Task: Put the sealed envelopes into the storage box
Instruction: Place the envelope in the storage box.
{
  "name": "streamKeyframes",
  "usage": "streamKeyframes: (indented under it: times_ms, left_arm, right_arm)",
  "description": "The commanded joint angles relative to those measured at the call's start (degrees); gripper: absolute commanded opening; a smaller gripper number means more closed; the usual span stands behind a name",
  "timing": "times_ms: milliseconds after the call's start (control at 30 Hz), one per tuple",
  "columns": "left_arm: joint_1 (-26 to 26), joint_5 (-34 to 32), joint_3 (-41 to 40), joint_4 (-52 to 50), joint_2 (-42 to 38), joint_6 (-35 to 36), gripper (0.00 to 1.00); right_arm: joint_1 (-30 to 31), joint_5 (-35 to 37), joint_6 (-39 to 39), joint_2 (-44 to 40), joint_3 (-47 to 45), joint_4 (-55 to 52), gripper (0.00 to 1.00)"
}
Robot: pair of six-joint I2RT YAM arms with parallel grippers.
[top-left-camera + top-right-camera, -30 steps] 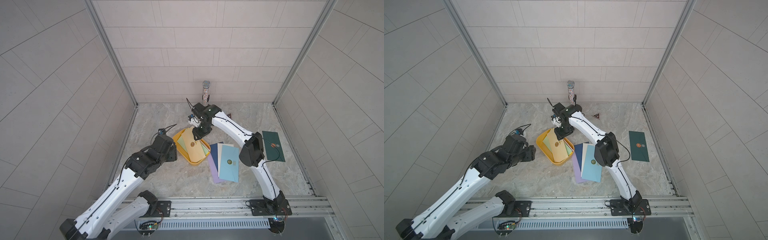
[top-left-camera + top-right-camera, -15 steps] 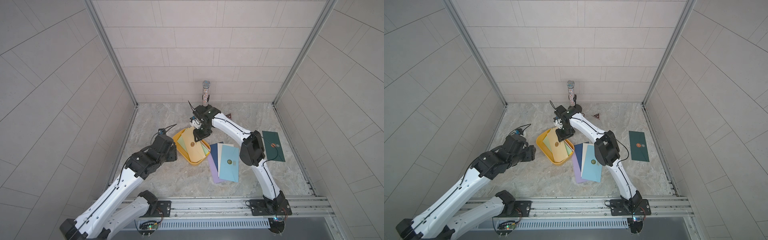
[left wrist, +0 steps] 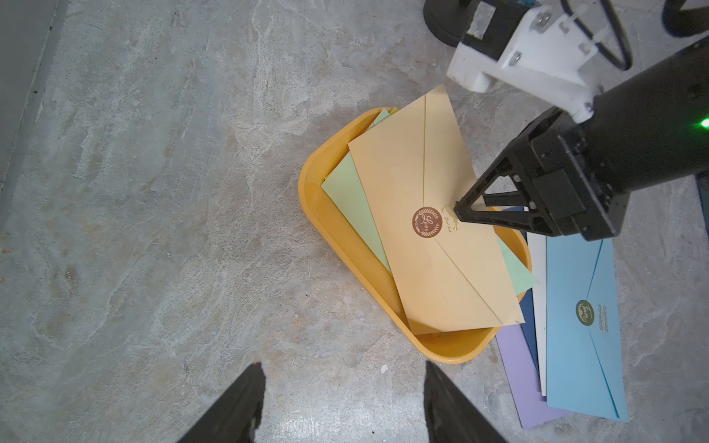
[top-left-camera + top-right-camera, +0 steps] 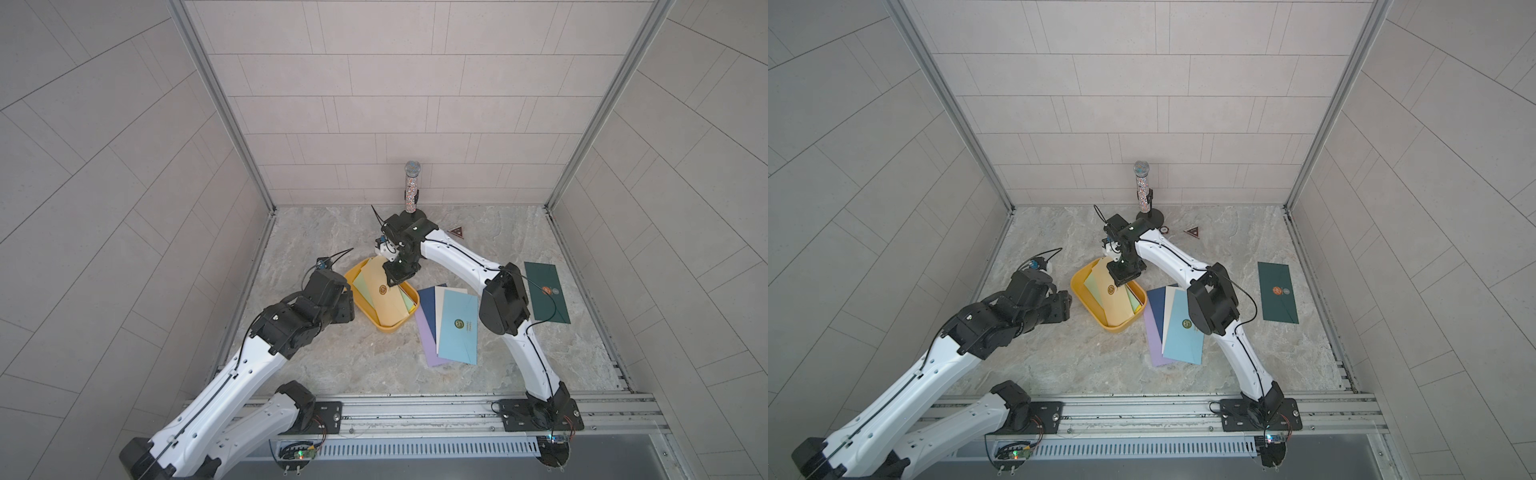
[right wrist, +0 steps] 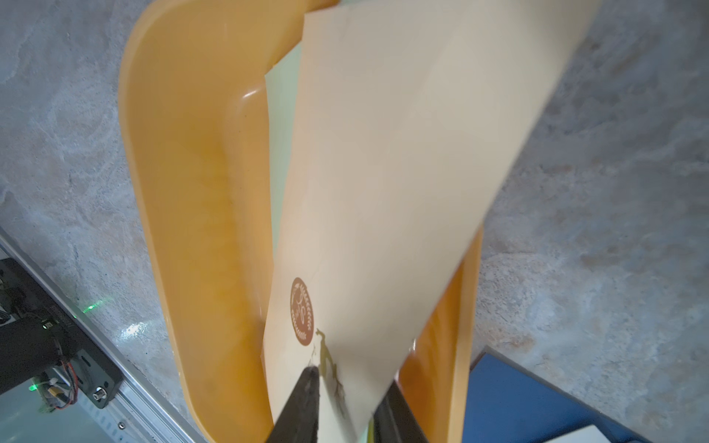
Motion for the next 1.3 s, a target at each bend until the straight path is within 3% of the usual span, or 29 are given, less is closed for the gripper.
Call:
streamKeyframes:
  times_ms: [0,167,467,767,1267]
  left_arm:
    - [0.33,-0.92,-0.52,-1.02,-0.22,0.76,0.7]
    - [0.34,-0.91,-0.52,-1.02,-0.12,0.73,0.7]
    - [0.3,-0.92,-0.58,-1.09,-0.35,0.68,0.7]
    - [0.32,-0.92,-0.69,-1.14,-0.5,0.6,0.7]
    - [0.34,-0.89,-0.69,-1.19,-0.45,0.68,0.7]
  right_arm:
    - [0.44,2.64,-0.26,-3.71,0.16,-0.97,0.34]
    - [0.75,3.6,-0.57,-4.19,0.13,-1.27,0.37]
    - [1.56,-2.54,-0.11,-3.75,-0.48,-0.03,0.33]
    - [1.33,12.58,1.15,-5.07,-2.23,0.85,0.44]
    - [1.69,0.17,1.5,-4.18,-2.5,1.98,0.34]
